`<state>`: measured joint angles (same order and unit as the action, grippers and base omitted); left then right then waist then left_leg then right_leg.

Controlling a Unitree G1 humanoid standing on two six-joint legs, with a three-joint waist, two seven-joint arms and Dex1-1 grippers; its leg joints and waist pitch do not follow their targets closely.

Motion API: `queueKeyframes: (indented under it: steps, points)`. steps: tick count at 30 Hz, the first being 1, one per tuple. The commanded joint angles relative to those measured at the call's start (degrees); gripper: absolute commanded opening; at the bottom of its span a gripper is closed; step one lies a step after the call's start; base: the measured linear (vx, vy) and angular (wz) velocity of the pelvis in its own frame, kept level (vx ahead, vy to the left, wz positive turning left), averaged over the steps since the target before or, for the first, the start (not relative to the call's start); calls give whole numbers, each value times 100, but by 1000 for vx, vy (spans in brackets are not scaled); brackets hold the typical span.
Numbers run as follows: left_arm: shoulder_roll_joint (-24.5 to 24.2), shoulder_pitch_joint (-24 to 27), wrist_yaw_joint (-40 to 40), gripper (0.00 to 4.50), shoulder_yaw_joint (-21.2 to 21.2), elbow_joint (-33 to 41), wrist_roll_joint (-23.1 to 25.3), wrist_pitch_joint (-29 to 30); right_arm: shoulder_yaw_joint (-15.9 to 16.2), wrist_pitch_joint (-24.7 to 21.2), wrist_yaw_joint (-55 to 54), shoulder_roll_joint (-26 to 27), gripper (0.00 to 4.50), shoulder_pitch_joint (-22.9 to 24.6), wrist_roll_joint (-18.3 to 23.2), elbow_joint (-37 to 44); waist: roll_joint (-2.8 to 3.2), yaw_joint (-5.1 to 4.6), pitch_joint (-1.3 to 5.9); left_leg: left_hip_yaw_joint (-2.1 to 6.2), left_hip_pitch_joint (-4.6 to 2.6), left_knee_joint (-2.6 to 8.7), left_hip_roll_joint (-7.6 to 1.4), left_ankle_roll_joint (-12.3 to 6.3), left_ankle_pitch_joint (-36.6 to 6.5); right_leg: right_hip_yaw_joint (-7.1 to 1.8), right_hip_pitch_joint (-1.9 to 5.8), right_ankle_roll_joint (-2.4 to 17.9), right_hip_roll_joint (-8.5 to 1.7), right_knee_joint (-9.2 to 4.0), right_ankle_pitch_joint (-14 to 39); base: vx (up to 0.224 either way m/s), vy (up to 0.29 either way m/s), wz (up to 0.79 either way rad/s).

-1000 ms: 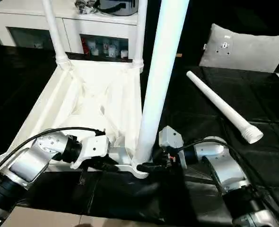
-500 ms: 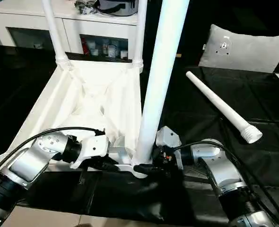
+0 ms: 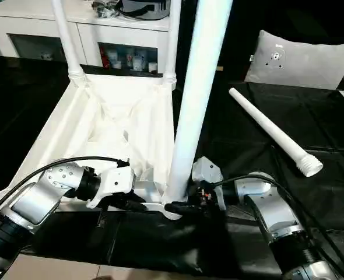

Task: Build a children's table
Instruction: Rotate leg to tighten

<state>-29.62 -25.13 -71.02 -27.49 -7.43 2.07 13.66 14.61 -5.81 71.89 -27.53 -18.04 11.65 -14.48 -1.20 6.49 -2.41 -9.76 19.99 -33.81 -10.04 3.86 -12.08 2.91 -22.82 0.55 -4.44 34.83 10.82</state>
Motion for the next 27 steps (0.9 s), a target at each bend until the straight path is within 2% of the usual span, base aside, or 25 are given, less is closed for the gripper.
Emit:
queueKeyframes:
  steps: [1,5,6,9,11,12,13,14,15,16,17,18,19,20,21,22,23,24,25,26,27]
  points:
    - [-9,87,-155,0,-340,-76,151,42,65,26,36,-51,293,34,-36,92,9,-24,253,80,-3,450,-307,-259,-1057,-256,264,1224,-379,-413,1311,0,0,0]
    - [-23,85,-167,0,-348,-71,162,43,76,8,36,-67,293,45,-58,94,6,-22,254,76,-7,446,-305,-261,-1058,-260,261,1231,-383,-415,1291,0,0,0]
    - [-23,85,-169,0,-348,-67,161,48,77,-26,41,-67,274,51,-50,100,6,-23,251,77,-5,450,-305,-262,-1068,-259,262,1231,-384,-417,1316,0,0,0]
    - [-14,86,-162,0,-337,-66,149,71,71,-95,41,-51,269,66,-15,106,14,-27,246,81,-4,456,-308,-254,-1096,-257,259,1226,-379,-419,1328,0,0,0]
    - [23,127,-107,0,-282,-21,86,175,50,-204,-4,-11,267,111,42,130,15,-28,245,83,-5,460,-309,-242,-1124,-259,260,1223,-382,-421,1358,0,0,0]
    - [65,173,-28,0,-219,41,29,296,27,-315,-86,35,267,154,81,155,35,-30,237,82,-5,464,-308,-231,-1134,-262,259,1229,-376,-422,1346,0,0,0]
    - [65,173,-28,0,-219,41,29,296,27,-315,-86,35,267,154,81,155,26,-29,239,83,-4,463,-310,-229,-1149,-262,260,1232,-384,-429,1358,0,0,0]
    - [207,282,329,0,-42,177,-21,552,-54,-421,-466,239,267,220,76,122,24,-43,240,82,2,466,-315,-209,-1143,-264,267,1252,-384,-412,1323,0,0,0]
    - [329,369,598,0,76,302,-47,770,-122,-533,-897,444,267,219,2,28,71,-32,217,93,4,475,-316,-185,-1216,-260,246,1252,-392,-434,1414,0,0,0]
    - [329,369,598,0,76,302,-47,770,-122,-533,-897,444,267,219,2,28,58,-58,215,87,6,486,-321,-150,-1278,-261,247,1251,-389,-439,1475,0,0,0]
    - [660,521,1231,0,341,516,-61,1199,-180,-691,-1702,809,267,165,-243,-228,35,-89,202,87,-2,498,-317,-68,-1422,-259,241,1194,-382,-446,1726,0,0,0]
    - [901,594,1636,0,510,633,-65,1479,-210,-802,-2134,1027,266,112,-358,-394,32,-152,169,112,30,519,-285,16,-1596,-233,244,1034,-382,-500,2252,0,0,0]
    - [913,597,1655,0,518,639,-65,1494,-213,-812,-2156,1039,266,108,-360,-402,2,-187,153,129,31,525,-269,47,-1689,-223,239,924,-390,-528,2565,0,0,0]
    - [1004,615,1795,0,575,681,-60,1595,-255,-881,-2318,1142,266,78,-352,-463,12,-213,152,150,35,525,-255,65,-1777,-208,241,802,-397,-550,2870,-54,7,-12]
    - [1242,630,2126,0,708,746,-36,1816,-376,-980,-2670,1384,266,-3,-298,-594,7,-319,140,180,31,524,-244,60,-1995,-196,204,543,-407,-628,3420,-54,7,-12]
    - [1294,633,2197,0,738,761,-30,1867,-402,-1002,-2745,1436,266,-19,-287,-619,9,-342,136,183,16,514,-235,43,-2058,-187,180,482,-404,-667,3570,0,0,0]
    - [1647,652,2602,0,885,864,-7,2132,-563,-1134,-3171,1728,266,-136,-206,-775,18,-376,140,188,1,500,-228,14,-2106,-182,159,416,-414,-706,3717,0,0,0]
    - [1847,640,2832,0,932,885,38,2225,-667,-1192,-3453,1887,266,-234,-180,-909,-32,-437,149,202,50,513,-236,-11,-2042,-159,187,440,-409,-704,3613,0,0,0]
    - [1847,640,2832,0,932,885,38,2225,-667,-1192,-3453,1887,266,-234,-180,-909,21,-440,168,219,44,524,-250,-14,-1989,-145,187,480,-407,-698,3424,0,0,0]
    - [1900,636,2905,0,942,889,57,2249,-696,-1207,-3531,1927,266,-259,-180,-945,21,-440,168,219,44,524,-250,-14,-1989,-145,187,480,-407,-698,3424,0,0,0]
    - [2061,620,3123,0,965,898,116,2316,-781,-1249,-3757,2045,266,-336,-184,-1052,32,-449,166,203,52,538,-265,-61,-1955,-145,176,570,-387,-690,3042,0,0,0]
